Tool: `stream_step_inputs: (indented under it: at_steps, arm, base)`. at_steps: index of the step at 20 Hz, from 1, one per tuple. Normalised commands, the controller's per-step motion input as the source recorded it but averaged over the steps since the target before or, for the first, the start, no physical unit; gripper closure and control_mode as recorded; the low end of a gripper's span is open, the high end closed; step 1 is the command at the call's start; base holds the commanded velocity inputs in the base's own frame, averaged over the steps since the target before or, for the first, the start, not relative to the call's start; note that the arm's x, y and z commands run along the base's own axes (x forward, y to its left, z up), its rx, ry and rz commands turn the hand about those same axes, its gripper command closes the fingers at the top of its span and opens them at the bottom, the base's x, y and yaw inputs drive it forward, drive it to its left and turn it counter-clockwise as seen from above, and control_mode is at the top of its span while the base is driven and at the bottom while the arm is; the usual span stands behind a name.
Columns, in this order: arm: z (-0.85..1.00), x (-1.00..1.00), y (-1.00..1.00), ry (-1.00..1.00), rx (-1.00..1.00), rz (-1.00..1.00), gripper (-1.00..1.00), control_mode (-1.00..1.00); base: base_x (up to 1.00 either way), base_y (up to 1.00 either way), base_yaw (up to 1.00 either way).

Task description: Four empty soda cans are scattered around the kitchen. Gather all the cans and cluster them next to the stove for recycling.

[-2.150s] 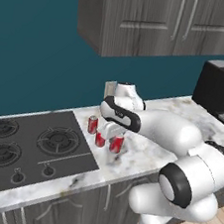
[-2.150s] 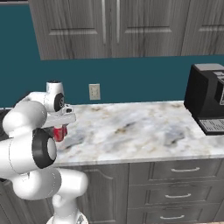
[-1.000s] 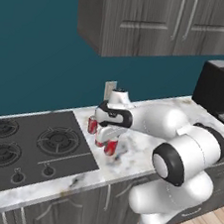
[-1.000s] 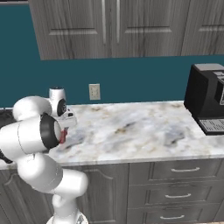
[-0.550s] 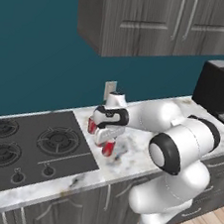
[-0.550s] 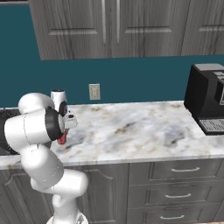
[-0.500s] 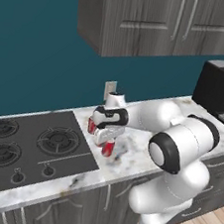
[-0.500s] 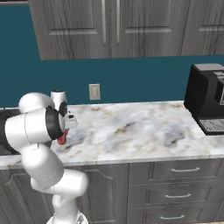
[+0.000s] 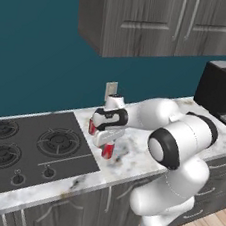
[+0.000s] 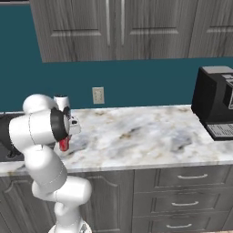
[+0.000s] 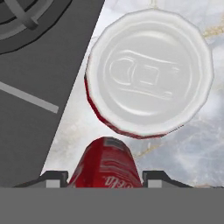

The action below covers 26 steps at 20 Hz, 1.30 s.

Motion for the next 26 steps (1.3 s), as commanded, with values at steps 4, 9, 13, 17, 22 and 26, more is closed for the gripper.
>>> stream_step_inputs:
  at_steps: [4, 9, 13, 17, 22, 26]
  arm:
    - [-0.22, 0.02, 0.06, 0.0, 0.0, 0.0, 1.0, -1.0]
    - [-0.15, 0.0, 0.19, 0.0, 0.0, 0.0, -1.0, -1.0]
    - [-0.01, -0.12, 0.07, 0.0, 0.0, -0.01, -1.0, -1.0]
    - [0.0, -0.28, 0.0, 0.0, 0.0, -0.03, -1.0, -1.0]
    - [0.05, -0.27, 0.0, -0.01, 0.0, -0.05, -1.0, -1.0]
    - [0.32, -0.19, 0.0, -0.05, 0.02, -0.05, -1.0, -1.0]
  base:
    - [0.0, 0.0, 0.0]
    - [0.0, 0.0, 0.0]
    - [0.0, 0.0, 0.0]
    - [0.0, 0.0, 0.0]
    - [0.0, 0.0, 0.0]
    - [0.0, 0.0, 0.0]
